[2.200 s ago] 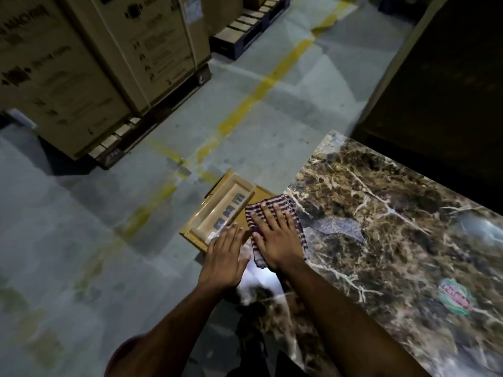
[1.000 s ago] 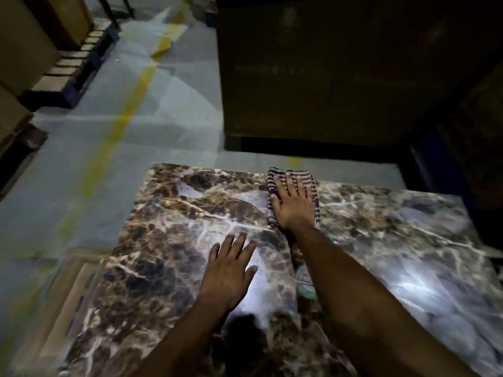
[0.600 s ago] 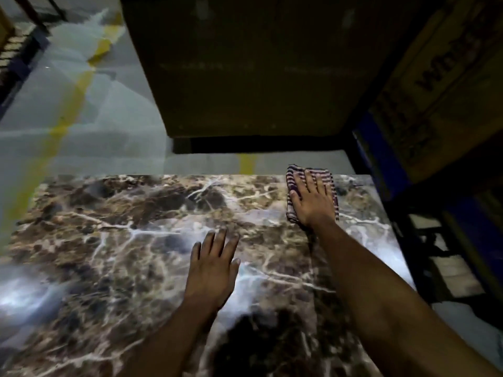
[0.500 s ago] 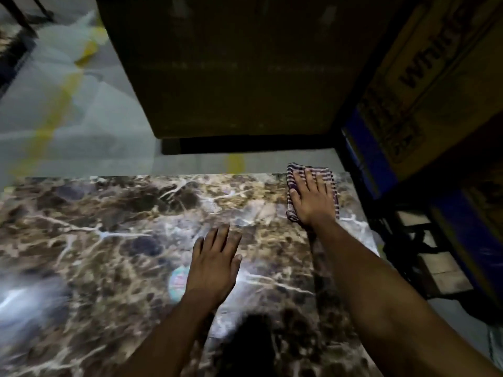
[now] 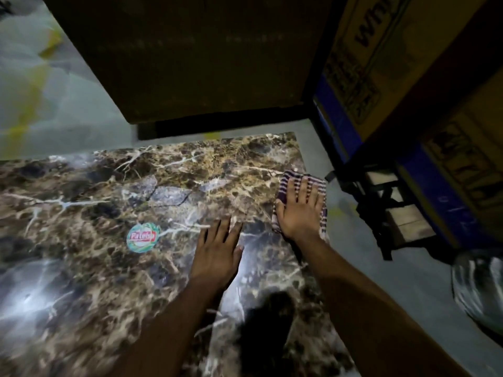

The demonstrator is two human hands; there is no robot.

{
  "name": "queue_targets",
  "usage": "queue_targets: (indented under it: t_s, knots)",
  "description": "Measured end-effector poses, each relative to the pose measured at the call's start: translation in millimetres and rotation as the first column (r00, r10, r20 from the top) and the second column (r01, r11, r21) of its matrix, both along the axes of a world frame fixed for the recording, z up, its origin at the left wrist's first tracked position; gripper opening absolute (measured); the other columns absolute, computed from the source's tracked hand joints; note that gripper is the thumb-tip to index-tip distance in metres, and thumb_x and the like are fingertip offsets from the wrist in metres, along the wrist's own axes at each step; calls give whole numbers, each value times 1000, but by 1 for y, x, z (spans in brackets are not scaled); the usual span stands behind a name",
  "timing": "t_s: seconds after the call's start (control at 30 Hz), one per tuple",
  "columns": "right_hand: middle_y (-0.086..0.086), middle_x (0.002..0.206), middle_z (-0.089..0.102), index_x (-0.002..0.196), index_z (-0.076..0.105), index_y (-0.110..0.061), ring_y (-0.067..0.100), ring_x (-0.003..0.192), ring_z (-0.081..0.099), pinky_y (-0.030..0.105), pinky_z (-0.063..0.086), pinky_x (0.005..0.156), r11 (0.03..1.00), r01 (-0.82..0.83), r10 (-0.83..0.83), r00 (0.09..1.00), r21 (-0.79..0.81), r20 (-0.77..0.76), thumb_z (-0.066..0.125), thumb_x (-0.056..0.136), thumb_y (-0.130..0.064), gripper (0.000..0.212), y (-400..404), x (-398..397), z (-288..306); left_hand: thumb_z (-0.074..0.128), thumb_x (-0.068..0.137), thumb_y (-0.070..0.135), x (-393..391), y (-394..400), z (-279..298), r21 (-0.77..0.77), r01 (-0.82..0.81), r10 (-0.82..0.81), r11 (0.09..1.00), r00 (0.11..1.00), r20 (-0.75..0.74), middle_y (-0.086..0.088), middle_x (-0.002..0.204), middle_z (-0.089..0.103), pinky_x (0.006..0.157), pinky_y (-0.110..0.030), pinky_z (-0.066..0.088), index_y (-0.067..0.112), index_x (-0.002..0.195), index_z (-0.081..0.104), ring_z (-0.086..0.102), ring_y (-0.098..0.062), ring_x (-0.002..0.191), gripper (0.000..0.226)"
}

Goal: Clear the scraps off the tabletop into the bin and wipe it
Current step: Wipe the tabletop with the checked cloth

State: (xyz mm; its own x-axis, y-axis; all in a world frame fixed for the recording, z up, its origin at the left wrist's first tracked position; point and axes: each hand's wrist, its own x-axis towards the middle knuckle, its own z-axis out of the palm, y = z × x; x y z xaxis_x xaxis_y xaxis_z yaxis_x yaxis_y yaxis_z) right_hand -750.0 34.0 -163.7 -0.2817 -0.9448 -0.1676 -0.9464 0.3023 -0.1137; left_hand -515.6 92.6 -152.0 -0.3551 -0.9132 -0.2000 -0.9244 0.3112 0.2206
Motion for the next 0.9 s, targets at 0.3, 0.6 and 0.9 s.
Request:
queue_targets:
  t_s: [0.3,0.6,0.9]
  knots:
    - [21,168,8,163,7,-19,47,153,5,63,0,121,992,115,-112,993,60,-40,23,99,-59,76,208,39,6,26,102,49,49,135,8,23,65,-65,998,998,-9,-2,169,16,119,-50,17,29,160,23,15,-28,154,61]
    - [13,169,11,163,7,-20,40,154,10,60,10,121,970,127,-125,992,206,-25,64,93,-33,91,341,55,29,27,98,54,107,241,-2,46,144,-146,989,988,59,0,164,32,111,-53,36,28,156,35,32,-32,148,64]
    - [17,97,69,120,60,-11,32,84,63,30,39,68,832,515,-400,814,-206,420,48,104,-12,20,416,26,73,31,92,54,117,270,35,-99,151,-146,984,987,63,-5,151,51,102,-54,45,25,145,51,42,-33,142,64]
